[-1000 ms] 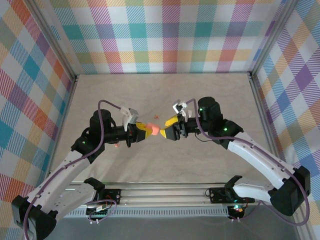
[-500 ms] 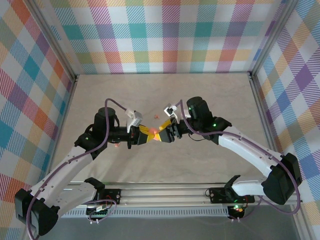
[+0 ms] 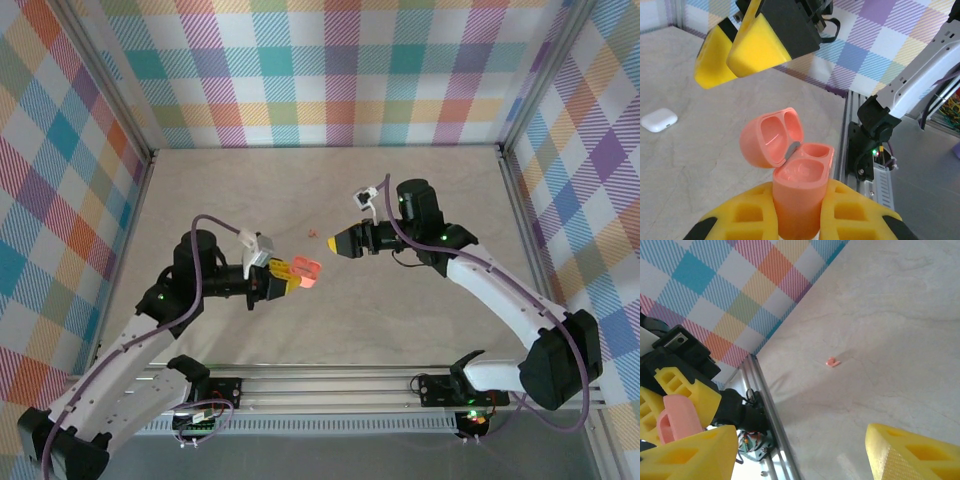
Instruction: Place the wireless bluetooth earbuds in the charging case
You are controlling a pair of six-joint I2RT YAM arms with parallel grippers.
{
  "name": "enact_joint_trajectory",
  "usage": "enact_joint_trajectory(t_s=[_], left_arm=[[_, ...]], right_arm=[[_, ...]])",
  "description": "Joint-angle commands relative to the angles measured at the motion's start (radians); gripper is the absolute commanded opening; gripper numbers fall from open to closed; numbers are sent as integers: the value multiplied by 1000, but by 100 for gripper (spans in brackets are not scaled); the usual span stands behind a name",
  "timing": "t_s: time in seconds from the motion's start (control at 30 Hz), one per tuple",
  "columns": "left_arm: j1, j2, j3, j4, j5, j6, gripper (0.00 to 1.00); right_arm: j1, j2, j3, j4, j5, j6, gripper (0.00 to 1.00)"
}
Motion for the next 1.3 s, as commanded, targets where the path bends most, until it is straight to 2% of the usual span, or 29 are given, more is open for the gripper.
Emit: enact_joint_trajectory(t_s=[0.0,0.17,0.3,0.53,0.67,0.77,1.07,1.27], left_arm=[[-6,-36,-31,57,-42,-25,0],[-6,-68,-59,56,-86,-33,0],[-7,-99,-80,58,-100,-27,0],[-6,-117,-97,32,-129,-10,0],[-7,-118,-102,18,-160,-9,0],[-6,-120,-100,0,-176,-11,0],[-6,-136,-103,-46,-221,-10,0],[-5,-149,-122,-30,-230,-28,0]], right_arm=[[7,-2,3,45,-56,49,68],[6,-32,-12,21,4,40,69],[5,28,51,-114,132,-38,66],[12,335,303,-344,239,-163,57],[48,513,448,-420,439,-186,53],[72,632,545,-452,516,-219,52],[88,981,900,-596,589,-286,49],[105,1107,1069,-684,660,-320,46]])
